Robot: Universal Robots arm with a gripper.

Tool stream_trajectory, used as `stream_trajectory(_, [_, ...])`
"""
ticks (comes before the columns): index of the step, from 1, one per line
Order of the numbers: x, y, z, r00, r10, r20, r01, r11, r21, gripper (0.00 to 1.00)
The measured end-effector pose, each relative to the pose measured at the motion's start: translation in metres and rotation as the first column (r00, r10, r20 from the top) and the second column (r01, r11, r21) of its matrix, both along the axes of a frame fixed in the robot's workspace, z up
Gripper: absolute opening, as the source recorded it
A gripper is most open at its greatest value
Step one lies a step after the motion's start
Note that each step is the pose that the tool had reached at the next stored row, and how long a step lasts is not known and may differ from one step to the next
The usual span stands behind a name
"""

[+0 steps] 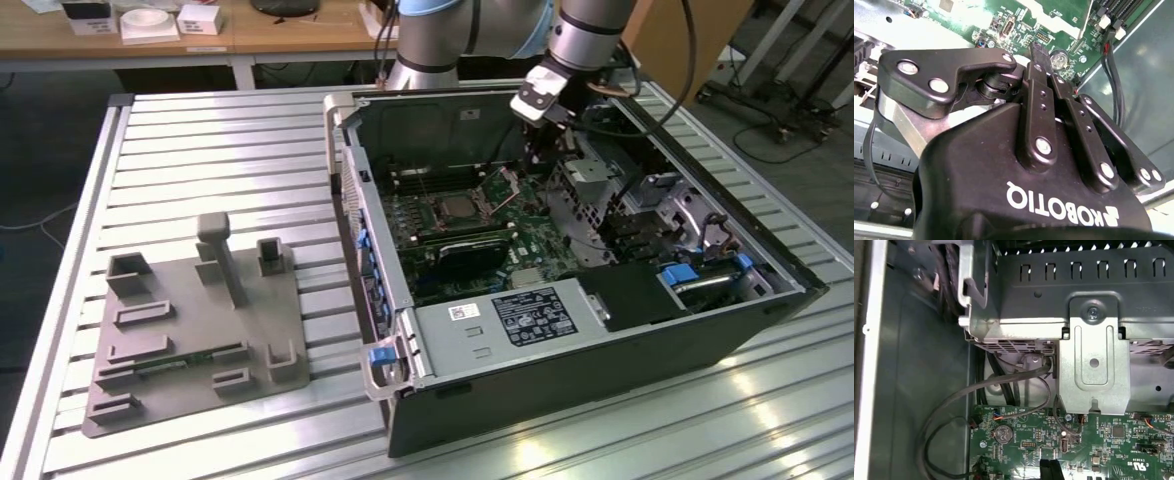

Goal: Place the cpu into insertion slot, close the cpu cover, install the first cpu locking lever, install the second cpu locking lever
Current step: 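Close the cpu cover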

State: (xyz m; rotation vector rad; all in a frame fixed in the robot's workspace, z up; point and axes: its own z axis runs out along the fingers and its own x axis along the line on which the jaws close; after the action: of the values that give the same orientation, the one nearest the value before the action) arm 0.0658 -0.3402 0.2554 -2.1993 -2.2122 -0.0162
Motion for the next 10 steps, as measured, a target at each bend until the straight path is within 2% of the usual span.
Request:
stream_trajectory(7, [-0.002, 0.0000, -0.0105, 0.9999, 0.011, -0.0001, -0.011, 0.9999, -0.0001, 0.10])
stream_trajectory(10, [-0.005, -0.0008, -0.0123, 0.9998, 0.018, -0.0001, -0.018, 0.9998, -0.0001, 0.10])
